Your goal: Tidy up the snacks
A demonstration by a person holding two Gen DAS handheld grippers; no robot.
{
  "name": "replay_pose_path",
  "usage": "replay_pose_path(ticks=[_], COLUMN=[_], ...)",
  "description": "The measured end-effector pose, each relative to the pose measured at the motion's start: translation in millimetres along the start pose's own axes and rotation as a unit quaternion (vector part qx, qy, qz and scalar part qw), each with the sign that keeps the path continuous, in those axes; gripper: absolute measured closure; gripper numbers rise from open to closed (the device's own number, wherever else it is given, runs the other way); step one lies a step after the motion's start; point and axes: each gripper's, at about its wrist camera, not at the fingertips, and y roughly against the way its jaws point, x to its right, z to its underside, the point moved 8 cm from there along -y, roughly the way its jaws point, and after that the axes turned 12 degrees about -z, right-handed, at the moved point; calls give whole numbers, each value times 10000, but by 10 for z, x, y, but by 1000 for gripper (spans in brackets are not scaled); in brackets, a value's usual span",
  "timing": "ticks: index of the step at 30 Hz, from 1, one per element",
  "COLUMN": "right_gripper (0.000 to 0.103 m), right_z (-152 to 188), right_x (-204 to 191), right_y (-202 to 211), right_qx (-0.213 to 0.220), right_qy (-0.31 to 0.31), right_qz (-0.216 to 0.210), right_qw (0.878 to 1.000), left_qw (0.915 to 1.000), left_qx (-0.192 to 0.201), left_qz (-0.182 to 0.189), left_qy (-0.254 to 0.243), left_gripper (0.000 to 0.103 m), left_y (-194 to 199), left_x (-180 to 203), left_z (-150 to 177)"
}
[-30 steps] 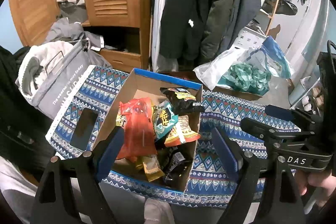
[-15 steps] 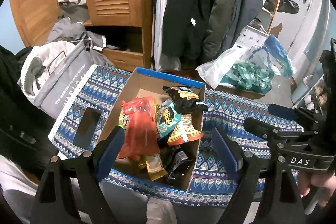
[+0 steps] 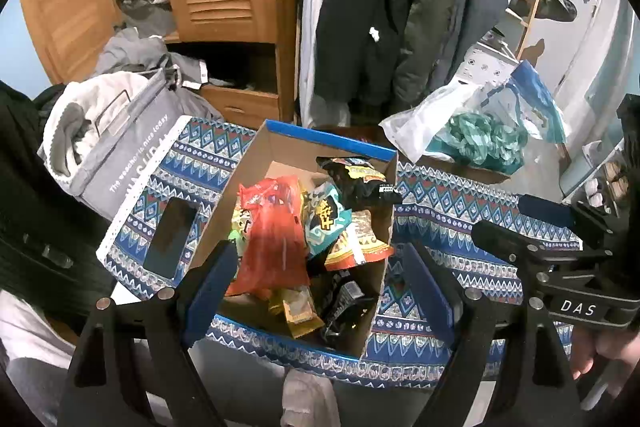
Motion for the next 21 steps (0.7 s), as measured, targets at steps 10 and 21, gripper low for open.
replay_pose_path(ticks=[10,21], right_gripper=[19,19], right_z=[11,34], right_x=[-11,-6], right_y=[6,16], right_qx=[-1,-22], right_qy=[2,11], right_qz=[-3,-4], right_qw=[10000,10000], left_qw=[10000,9998], left_qx=[-72,-161], left_qz=[7,67], left_qy=[-22,-26], left_gripper=[17,17], left_y=[-22,-37], left_x=[18,42], left_z=[27,51])
